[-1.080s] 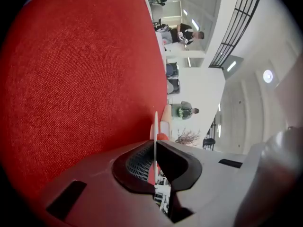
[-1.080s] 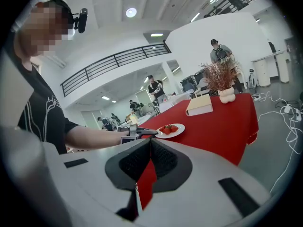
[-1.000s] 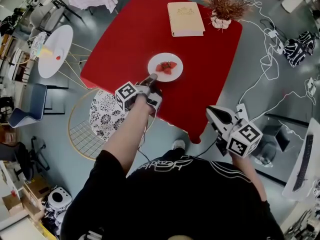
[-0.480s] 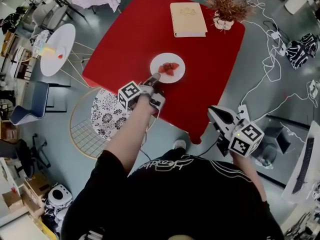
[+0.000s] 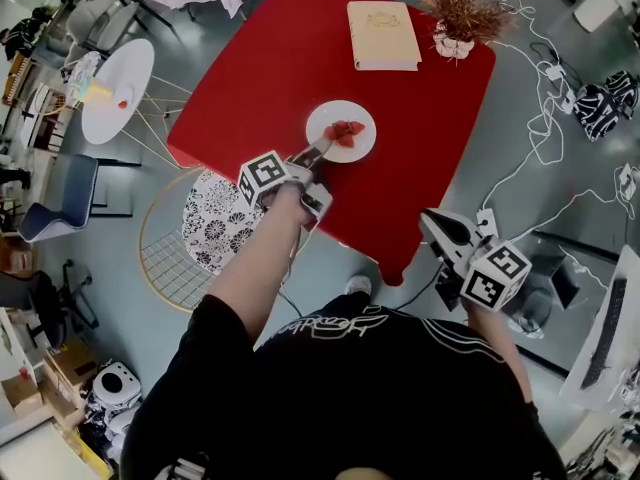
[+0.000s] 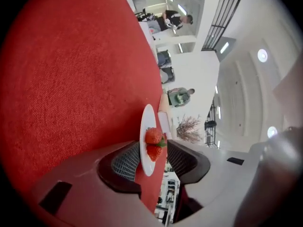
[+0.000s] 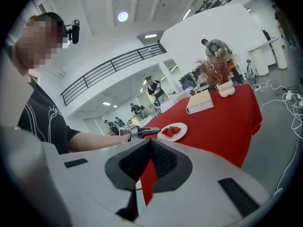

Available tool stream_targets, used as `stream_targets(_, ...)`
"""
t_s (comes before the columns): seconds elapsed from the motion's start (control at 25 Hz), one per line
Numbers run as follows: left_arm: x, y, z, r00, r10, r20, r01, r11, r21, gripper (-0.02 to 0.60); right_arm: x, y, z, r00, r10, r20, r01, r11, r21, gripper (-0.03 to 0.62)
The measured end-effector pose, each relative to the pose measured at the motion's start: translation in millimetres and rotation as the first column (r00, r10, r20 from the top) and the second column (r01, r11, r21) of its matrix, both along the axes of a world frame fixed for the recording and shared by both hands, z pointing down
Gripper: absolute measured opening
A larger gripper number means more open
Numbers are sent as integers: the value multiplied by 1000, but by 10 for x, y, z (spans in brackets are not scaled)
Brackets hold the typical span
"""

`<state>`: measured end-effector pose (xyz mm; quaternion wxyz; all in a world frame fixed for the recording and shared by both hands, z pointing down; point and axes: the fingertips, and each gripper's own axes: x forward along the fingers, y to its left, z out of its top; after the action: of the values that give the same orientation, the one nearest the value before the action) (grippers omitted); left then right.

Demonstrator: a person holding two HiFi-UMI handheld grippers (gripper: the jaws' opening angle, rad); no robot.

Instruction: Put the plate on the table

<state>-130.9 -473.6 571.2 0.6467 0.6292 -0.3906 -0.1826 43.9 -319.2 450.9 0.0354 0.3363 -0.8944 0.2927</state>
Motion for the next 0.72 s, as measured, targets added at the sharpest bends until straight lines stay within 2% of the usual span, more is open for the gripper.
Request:
stream_targets(0.2,55,11,-52,986,122,117,-129,990,53,209,-17,19,-9,1000,6,4,-6,1000,3,8)
stream_targets(0.36,99,23,-69,955,203,214,-222,973,68,225,-7,20,-43,1000,15,3,-15,1000,19,8)
stream_targets(0.56,110,57,-38,873,271,405,-320,946,57,239,0,28,-55,1000,24,4,-25,999,24,8)
stream_targets(0.64,108,63,-34,825,287,487,-359,932,59,240,7,30,-51,1000,28,-2,-28,999,25,8)
stream_targets(0.72,119,97,-32,768,314,558,-414,908,60,241,8,39,-43,1000,30,-2,-30,999,23,8)
